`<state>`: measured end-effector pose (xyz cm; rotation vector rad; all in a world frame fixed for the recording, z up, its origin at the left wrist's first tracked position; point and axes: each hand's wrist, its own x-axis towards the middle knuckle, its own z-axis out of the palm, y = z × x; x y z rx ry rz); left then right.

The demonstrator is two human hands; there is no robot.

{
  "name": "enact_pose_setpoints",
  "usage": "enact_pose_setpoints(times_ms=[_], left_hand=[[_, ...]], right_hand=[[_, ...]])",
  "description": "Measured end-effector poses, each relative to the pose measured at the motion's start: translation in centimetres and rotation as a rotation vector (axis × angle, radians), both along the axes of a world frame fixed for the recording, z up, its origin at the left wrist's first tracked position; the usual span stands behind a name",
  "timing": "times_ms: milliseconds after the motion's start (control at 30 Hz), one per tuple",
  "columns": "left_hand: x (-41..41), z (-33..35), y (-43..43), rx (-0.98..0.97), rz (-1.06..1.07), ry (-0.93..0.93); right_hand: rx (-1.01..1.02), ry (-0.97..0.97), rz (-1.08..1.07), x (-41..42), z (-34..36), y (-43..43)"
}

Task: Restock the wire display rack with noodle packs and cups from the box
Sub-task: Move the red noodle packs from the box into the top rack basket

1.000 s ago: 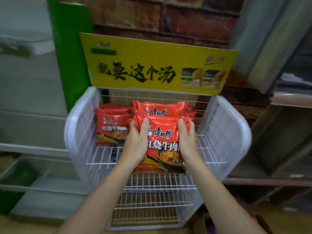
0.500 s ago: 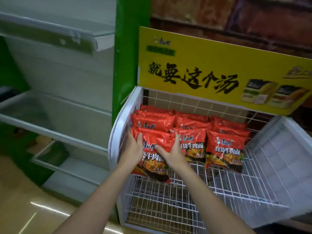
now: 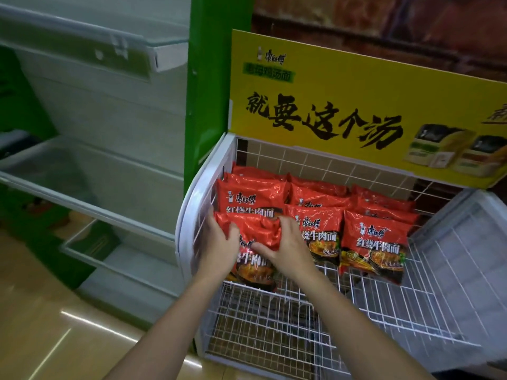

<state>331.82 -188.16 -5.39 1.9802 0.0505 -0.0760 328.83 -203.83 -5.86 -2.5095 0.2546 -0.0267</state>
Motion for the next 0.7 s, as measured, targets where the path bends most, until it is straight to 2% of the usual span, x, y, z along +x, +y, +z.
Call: enact_pose_setpoints(times_ms=[67, 167, 233, 300, 367, 433, 467, 567, 600, 700], left_hand=[[-1.0, -0.2, -0.2, 0.176, -0.045, -0.168], [-0.8, 0.7, -1.2, 0.62, -0.184, -0.498], [0.1, 1.3, -1.3, 0.762, -0.313, -0.503], [0.7, 1.5, -0.9, 0.789, -0.368, -0.47], [0.8, 1.4, -0.4, 0.799, -0.372, -0.524], [0.4, 1.2, -0.2, 0.79, -0.351, -0.596], [0.2, 1.1, -0.1, 0.79, -0.347, -0.612], [-0.5, 0.8, 0.3, 0.767, -0.328, -0.645], [-0.5, 0.7, 0.5, 0.758, -0.323, -0.665], [-0.3, 0.4, 0.9, 0.719, -0.323, -0.68]], right_hand=[[-0.008, 0.071, 0.041, -0.2, 0.0, -0.1], [0.019, 0.239, 0.122, 0.4, 2.4, -1.1], [-0.075, 0.316, 0.181, 1.1, 4.8, -2.2], [-0.113, 0.209, 0.143, 1.7, 6.7, -3.0], [-0.132, -0.042, 0.038, 2.5, 7.6, -3.1], [-0.331, -0.258, 0.057, 3.9, 7.4, -2.7], [-0.425, -0.283, 0.12, 4.5, 7.0, -2.3], [-0.564, -0.111, 0.3, 5.9, 4.9, -1.2], [-0.557, -0.076, 0.314, 6.2, 4.4, -1.1], [-0.347, -0.044, 0.282, 6.5, 4.4, -1.7]])
